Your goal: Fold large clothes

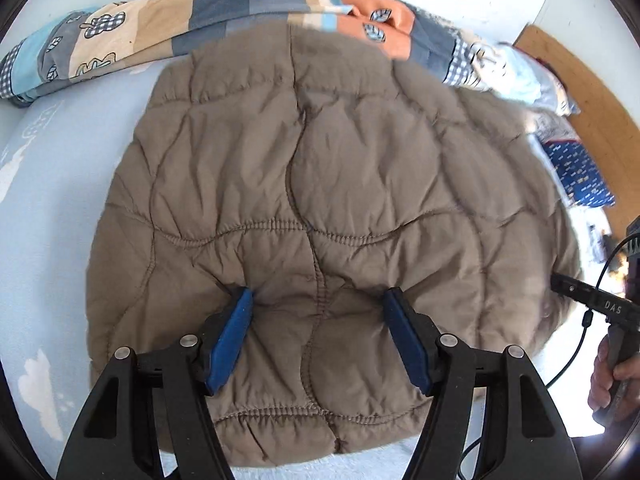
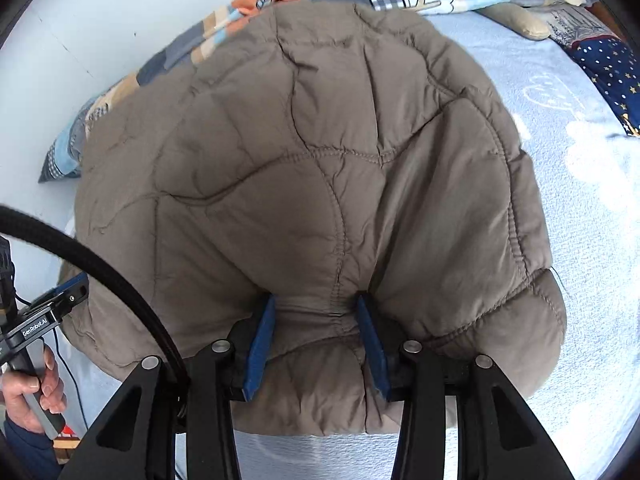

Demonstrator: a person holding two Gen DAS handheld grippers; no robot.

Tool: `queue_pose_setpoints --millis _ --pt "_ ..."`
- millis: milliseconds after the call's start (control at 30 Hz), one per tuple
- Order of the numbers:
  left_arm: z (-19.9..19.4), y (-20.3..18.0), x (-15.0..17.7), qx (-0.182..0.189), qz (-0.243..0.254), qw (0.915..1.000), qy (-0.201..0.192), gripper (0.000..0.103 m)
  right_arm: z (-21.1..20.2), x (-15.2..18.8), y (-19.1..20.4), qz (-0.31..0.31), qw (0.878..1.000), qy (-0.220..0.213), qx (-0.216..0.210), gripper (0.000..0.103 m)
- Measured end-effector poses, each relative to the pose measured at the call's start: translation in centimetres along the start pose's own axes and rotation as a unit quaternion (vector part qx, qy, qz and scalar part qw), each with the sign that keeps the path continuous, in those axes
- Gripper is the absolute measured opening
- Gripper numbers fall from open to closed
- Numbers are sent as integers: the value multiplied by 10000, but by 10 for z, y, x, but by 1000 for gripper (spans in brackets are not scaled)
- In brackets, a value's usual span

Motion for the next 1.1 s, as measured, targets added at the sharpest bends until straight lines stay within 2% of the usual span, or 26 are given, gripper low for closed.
queue_pose_setpoints --millis 33,133,167,233,267,333,500,667,767,867,900,1000,1100 --pt "-8 2 -5 31 4 9999 -114 68 -8 -3 0 58 9999 -10 -97 49" --pt "-25 23 -16 -102 -177 9990 -393 68 -54 -17 -5 247 9956 -643 -628 49" --pt "-26 35 -18 -99 -352 9985 -416 68 -65 -22 -6 210 9941 -868 -608 49" --pt "-21 59 -17 -170 -702 9968 -347 67 -75 -28 -12 184 9920 -1214 -301 49" --pt "-17 67 -16 -152 -825 9960 -294 67 -73 -28 -18 227 9919 -1235 -172 49" --pt "-10 76 -14 -97 -955 9952 -210 66 -60 -27 -25 374 9940 -1014 -177 45" --pt "4 70 -12 -460 -735 9962 -14 67 -19 -25 -35 409 9984 -384 108 41" --pt "11 81 -10 -218 -981 9949 28 67 -3 -21 -33 352 9984 -299 332 42" --pt "-1 82 -14 -124 -1087 9940 -51 67 1 -18 -31 272 9983 -285 421 42" --pt "-24 87 -22 265 -1330 9904 -252 66 -16 -24 -28 244 9974 -533 420 41" --pt "-30 89 -24 351 -1379 9893 -336 66 -26 -26 -26 254 9969 -698 252 41" --pt "-44 101 -27 289 -1465 9878 -449 66 -45 -28 -11 54 9939 -1088 -195 41" --pt "-38 113 -25 222 -1612 9862 -311 66 -50 -22 11 -257 9904 -1270 -475 41"
Point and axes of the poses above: each gripper's, at about its wrist camera, not at the fingertips, and z roughly the way its jaws point, y to its left, x to its underside, the point moved 3 cm from there along z, roughly the way its jaws point, and after that the axes turned 9 degrees about x, right-handed, at the moved point
